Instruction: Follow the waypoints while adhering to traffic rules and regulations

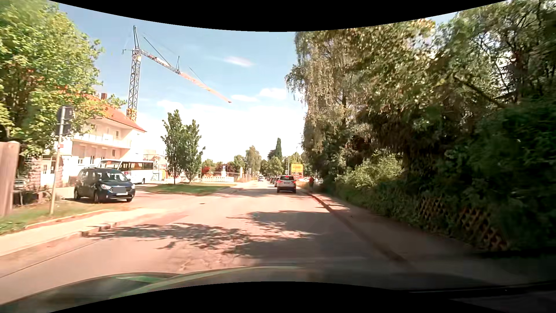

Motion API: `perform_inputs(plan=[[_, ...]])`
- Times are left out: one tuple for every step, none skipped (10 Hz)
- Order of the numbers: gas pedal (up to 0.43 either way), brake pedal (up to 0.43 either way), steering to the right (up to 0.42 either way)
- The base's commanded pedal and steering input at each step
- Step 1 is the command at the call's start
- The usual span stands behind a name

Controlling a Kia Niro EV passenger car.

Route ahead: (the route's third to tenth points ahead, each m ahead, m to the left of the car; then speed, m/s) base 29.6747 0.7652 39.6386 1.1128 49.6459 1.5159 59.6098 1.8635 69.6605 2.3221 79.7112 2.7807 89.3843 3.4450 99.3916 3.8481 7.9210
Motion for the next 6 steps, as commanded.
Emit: perform_inputs(plan=[[0.000,0.000,0.029],[0.000,0.000,0.028],[0.000,0.000,0.026],[0.000,0.000,0.024],[0.000,0.000,0.022],[0.000,0.000,0.020]])
